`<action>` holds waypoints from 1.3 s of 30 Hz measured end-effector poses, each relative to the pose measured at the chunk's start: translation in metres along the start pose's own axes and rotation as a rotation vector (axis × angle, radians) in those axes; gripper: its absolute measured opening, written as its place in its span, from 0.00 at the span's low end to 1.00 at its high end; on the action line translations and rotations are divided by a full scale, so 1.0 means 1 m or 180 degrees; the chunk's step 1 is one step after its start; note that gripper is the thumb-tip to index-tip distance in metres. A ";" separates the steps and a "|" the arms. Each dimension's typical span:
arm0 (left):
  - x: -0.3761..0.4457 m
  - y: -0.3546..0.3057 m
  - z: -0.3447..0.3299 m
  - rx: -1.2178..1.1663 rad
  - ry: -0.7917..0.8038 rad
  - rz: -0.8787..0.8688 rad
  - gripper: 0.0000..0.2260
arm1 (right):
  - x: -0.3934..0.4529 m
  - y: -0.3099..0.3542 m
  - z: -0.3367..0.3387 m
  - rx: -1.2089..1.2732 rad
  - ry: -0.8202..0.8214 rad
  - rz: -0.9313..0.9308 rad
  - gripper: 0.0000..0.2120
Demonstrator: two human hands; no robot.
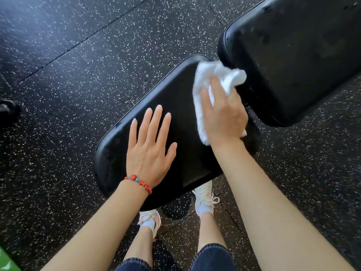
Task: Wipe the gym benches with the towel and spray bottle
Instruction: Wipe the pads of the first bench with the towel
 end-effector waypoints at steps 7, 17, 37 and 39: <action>0.000 0.002 -0.004 -0.0010 -0.0049 -0.0022 0.26 | 0.017 -0.009 -0.009 0.0061 0.0074 -0.0251 0.17; -0.001 0.001 -0.002 -0.0035 -0.0015 -0.0033 0.26 | -0.071 -0.052 0.027 -0.0258 0.0033 -0.0751 0.12; 0.000 -0.048 0.032 -0.0369 0.0487 -0.0189 0.25 | -0.079 -0.053 0.082 0.0566 -0.0106 -0.0625 0.16; 0.008 -0.069 0.031 -0.0379 0.0415 -0.0208 0.25 | -0.061 -0.076 0.083 0.0619 -0.0104 -0.0610 0.16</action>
Point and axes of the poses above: each hand's wrist, its own x-axis towards the middle knuckle, its own z-axis out of the back of the hand, y = z × x, the point moved 2 cm from there along x, towards the middle knuckle, and after that the axes turned 13 degrees about z, right-handed, at the moved point
